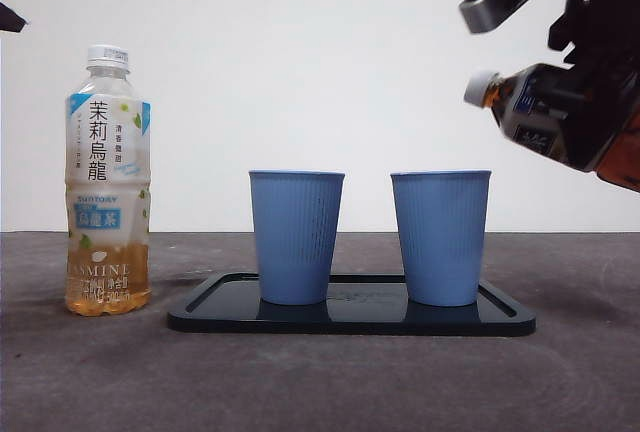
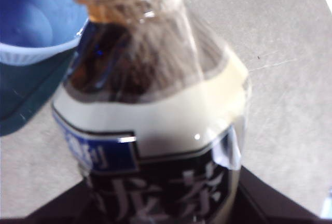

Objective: Pour the drink into the cup

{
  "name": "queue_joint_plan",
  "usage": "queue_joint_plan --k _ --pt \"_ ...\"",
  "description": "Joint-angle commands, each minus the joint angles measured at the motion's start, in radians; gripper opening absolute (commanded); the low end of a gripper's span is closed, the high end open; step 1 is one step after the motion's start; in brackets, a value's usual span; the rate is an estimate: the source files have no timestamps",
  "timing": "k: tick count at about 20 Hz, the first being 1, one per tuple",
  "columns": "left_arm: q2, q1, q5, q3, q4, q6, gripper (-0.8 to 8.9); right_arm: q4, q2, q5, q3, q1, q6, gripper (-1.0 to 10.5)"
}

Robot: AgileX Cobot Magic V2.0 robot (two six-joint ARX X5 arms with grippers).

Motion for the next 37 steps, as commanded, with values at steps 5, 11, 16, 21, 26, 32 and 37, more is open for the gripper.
queue_joint_plan --k 5,11,16,21,26,32,37 --pt "0.005 -0.004 0.003 0.018 0.011 0.005 5.28 -0.028 0.066 0.175 0.077 0.076 -0.136 1.5" --pt "0.005 -0.006 0.003 0.018 0.011 -0.004 5.28 -0.051 0.115 0.326 0.08 0.12 -0.206 1.5" --pt "0.005 -0.012 0.003 0.018 0.011 -0.007 5.28 -0.055 0.166 0.409 0.08 0.144 -0.258 1.5" --pt "0.005 -0.029 0.003 0.018 0.011 -0.007 5.28 -0.051 0.202 0.497 0.08 0.166 -0.31 1.5" --pt "0.005 -0.032 0.003 0.018 0.01 -0.007 5.28 -0.048 0.202 0.508 0.08 0.182 -0.302 1.5" --pt "0.005 -0.032 0.003 0.018 0.011 -0.006 5.28 -0.048 0.185 0.508 0.081 0.183 -0.114 1.5" --pt "0.005 -0.032 0.003 0.018 0.011 -0.006 5.28 -0.046 0.058 0.29 0.081 0.134 0.117 1.5"
